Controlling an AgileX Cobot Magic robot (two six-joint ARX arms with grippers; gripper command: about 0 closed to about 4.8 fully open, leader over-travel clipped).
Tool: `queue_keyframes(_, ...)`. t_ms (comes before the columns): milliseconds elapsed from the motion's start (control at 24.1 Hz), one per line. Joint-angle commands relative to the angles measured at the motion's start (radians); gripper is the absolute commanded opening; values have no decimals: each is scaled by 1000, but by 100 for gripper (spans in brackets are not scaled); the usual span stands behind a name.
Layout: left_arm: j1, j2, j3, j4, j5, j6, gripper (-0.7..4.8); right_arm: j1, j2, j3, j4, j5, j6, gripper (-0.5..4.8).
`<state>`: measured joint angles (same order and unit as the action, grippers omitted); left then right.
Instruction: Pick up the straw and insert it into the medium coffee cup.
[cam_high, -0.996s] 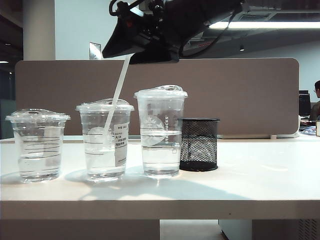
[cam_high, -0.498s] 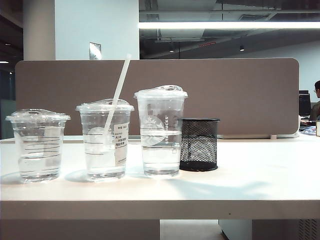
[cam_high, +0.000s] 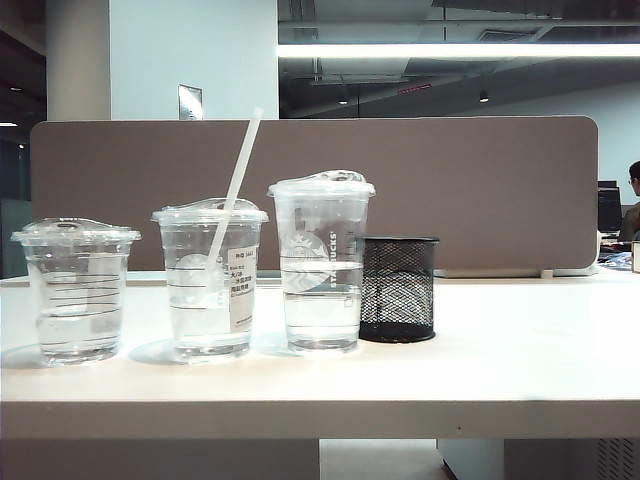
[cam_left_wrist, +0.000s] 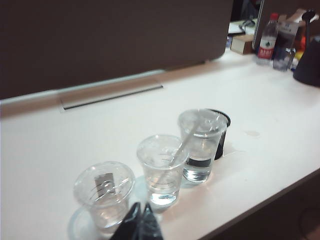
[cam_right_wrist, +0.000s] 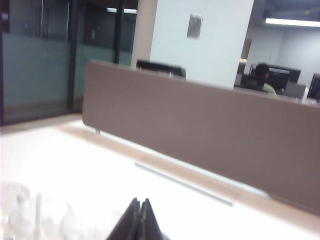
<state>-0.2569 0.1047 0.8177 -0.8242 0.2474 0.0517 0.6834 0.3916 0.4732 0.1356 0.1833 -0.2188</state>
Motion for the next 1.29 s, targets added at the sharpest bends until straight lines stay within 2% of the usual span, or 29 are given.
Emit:
queue_keyframes(41, 0, 1, -121, 182, 7, -61, -1, 1, -92, -105, 17, 1, 5, -6)
queue_keyframes(83, 0, 1, -209, 260, 6, -95, -1, 1, -151, -175, 17, -2, 9, -6)
queue_keyframes(332, 0, 1, -523, 514, 2, -93, -1, 2, -325, -380, 17, -15, 103, -6)
queue_keyframes(581, 0, 1, -609, 576, 0, -93, -1, 2, -343, -473, 7, -106, 119, -6)
queue_keyframes(664, 0, 1, -647, 682, 0, -93, -1, 2, -345, -472, -100, -115, 119, -6)
queue_keyframes(788, 0, 1, -688, 756, 0, -93, -1, 2, -345, -472, -164, -115, 119, -6)
queue_keyframes(1120, 0, 0, -778, 758, 0, -93, -1, 2, -345, -472, -293, -115, 118, -6)
queue_keyframes(1286, 0, 0, -808, 743, 0, -93, -1, 2, -345, -472, -297, -115, 118, -6)
